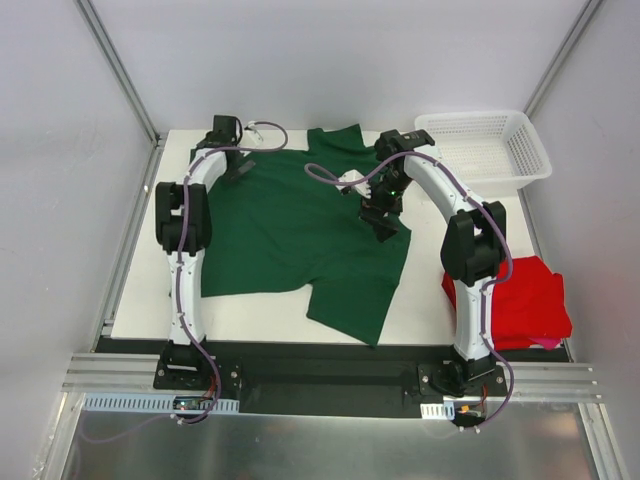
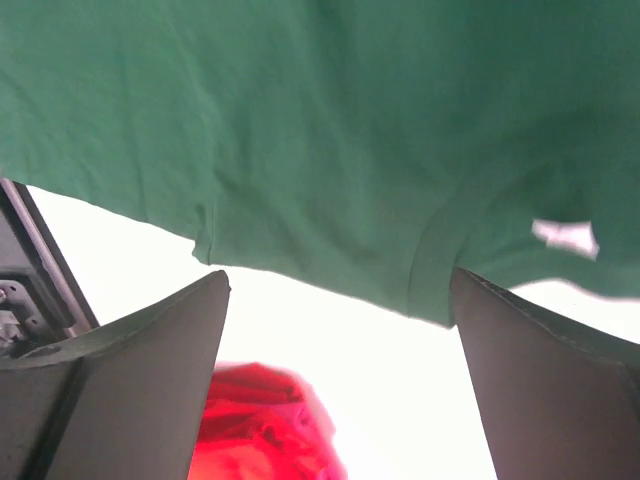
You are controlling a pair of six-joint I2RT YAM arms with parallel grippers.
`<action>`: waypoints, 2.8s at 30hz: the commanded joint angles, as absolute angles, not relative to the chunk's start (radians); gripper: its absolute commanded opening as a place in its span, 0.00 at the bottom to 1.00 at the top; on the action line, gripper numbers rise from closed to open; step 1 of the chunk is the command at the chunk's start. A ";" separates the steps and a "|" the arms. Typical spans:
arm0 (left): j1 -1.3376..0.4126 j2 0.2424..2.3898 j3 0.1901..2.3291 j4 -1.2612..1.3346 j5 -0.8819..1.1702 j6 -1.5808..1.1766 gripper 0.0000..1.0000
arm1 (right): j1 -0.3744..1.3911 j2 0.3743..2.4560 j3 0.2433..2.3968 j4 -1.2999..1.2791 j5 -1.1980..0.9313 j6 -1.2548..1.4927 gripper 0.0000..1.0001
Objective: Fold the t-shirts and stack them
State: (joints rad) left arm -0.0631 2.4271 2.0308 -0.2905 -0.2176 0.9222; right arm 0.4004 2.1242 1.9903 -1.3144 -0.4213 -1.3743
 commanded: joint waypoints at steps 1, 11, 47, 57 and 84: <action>-0.038 2.238 1.912 -0.316 -0.176 0.833 0.99 | 0.403 2.088 2.017 -1.343 -0.290 -1.263 0.96; -0.086 1.813 1.684 -0.339 -0.039 0.658 0.99 | 0.411 2.118 1.976 -0.849 -0.132 -1.169 0.96; -0.149 1.615 1.170 -0.601 0.049 0.505 0.99 | 0.420 2.424 2.092 -0.138 0.248 -1.396 0.96; -0.138 1.720 1.135 -0.607 0.057 0.597 0.99 | 0.362 2.453 2.106 -0.029 0.345 -1.520 0.96; 0.032 1.924 1.221 -0.603 -0.181 0.729 0.99 | 0.330 2.490 2.091 -0.163 0.321 -1.464 0.96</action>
